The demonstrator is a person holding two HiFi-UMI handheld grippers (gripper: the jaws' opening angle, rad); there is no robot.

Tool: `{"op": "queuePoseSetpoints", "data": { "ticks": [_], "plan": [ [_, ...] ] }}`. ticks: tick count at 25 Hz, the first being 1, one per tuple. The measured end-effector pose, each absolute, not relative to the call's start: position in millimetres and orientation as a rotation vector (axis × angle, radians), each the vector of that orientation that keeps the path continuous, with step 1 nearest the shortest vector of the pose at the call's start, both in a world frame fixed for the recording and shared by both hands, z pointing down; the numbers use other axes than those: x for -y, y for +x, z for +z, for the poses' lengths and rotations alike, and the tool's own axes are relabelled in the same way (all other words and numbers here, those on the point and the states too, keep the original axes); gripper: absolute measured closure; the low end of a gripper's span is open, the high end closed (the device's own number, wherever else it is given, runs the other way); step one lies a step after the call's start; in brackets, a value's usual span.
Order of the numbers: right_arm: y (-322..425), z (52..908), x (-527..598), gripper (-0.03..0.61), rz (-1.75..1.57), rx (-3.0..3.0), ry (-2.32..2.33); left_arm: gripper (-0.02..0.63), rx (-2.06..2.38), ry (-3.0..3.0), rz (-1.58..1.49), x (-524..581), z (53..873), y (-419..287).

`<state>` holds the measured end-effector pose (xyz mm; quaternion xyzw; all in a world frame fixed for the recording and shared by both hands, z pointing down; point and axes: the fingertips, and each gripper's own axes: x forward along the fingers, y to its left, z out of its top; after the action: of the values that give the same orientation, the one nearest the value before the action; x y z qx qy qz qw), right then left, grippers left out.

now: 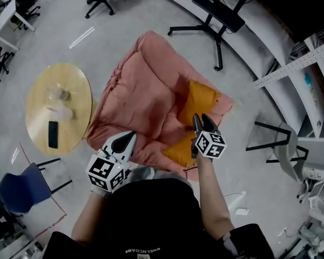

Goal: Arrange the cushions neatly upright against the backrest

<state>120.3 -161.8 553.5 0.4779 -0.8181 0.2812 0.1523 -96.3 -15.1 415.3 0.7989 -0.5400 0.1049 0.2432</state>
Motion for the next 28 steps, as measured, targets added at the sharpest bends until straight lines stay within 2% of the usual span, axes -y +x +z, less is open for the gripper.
{"op": "queuePoseSetpoints", "data": {
  "ticks": [3,6,13,17,28],
  "plan": [
    [134.3,590.5,178.8,0.386,0.849,2.269,1.396,0.600,1.515,2.123,0.312,9.5,421.6,-98.6],
    [149.0,625.2,196.6,0.301,0.898,2.173,1.430,0.600,1.534,2.074,0.327,5.2,426.0,-96.3],
    [167.8,699.6,223.3,0.228,0.999,2.002,1.430,0.600,1.564,1.999,0.412,-7.8,438.9,-90.5],
    [177.9,732.8,235.9,0.156,0.966,1.907,1.447,0.600,1.583,1.957,0.428,-13.4,444.2,-89.9],
    [176.2,773.7,262.5,0.147,0.898,1.863,1.453,0.600,1.597,1.866,0.442,-29.0,461.8,-87.5]
  ]
}}
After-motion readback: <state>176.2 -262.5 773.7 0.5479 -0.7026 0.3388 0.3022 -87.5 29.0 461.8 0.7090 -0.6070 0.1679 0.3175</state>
